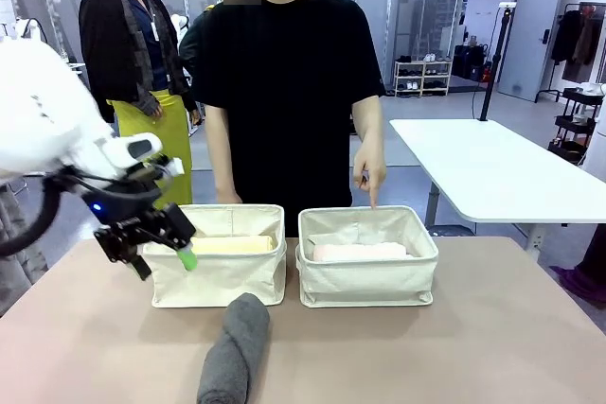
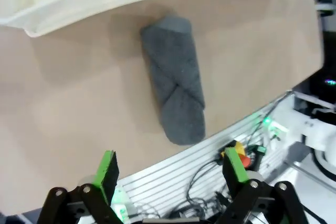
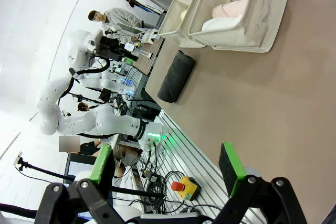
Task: Divide the towels into two baskets.
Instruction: Pick up one hotel-folded towel from the bottom of the table and place it in the Fabric basket indicated by the person.
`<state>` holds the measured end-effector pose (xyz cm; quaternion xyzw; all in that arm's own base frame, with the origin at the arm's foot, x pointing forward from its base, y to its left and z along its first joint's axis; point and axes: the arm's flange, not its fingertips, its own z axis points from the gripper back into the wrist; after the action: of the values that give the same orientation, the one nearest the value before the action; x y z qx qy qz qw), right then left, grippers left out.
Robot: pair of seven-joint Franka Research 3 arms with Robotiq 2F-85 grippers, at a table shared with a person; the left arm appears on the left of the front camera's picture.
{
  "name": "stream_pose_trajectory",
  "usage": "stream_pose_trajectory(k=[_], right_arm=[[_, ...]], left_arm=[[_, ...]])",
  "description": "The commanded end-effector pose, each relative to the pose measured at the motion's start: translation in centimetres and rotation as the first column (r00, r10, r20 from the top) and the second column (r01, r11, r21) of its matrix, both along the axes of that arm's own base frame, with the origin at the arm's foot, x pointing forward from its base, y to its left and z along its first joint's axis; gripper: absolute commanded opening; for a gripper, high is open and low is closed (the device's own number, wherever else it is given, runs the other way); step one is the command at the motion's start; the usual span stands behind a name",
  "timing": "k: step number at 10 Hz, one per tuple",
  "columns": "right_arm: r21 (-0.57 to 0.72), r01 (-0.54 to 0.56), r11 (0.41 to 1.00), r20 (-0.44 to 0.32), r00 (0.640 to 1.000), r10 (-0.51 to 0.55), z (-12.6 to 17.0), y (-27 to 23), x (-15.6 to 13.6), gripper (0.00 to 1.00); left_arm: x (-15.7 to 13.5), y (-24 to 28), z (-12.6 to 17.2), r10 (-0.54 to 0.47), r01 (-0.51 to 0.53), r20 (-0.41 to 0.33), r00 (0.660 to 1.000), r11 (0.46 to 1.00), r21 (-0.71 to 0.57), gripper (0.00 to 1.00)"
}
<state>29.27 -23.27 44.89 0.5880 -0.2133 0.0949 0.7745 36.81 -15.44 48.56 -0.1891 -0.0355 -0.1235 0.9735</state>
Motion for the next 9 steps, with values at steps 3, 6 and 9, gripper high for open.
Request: stream_pose_trajectory(k=[3, 6, 9], right_arm=[[0.008, 0.000, 1.000, 0.007, 1.000, 0.000, 0.4, 0.1, -0.2, 1.00], [0.008, 0.000, 1.000, 0.007, 1.000, 0.000, 0.4, 0.1, -0.2, 1.00], [0.008, 0.000, 1.000, 0.007, 1.000, 0.000, 0.4, 0.1, -0.2, 1.00]], left_arm=[[0.6, -4.8, -5.8, 0.027, -0.017, -0.058, 0.998, 0.985, 0.169, 1.00], [0.0, -5.5, -5.7, 0.020, -0.017, -0.046, 0.999, 0.998, 0.060, 1.00], [0.4, -5.6, -6.6, 0.012, -0.001, -0.079, 0.997, 0.991, 0.137, 1.00]])
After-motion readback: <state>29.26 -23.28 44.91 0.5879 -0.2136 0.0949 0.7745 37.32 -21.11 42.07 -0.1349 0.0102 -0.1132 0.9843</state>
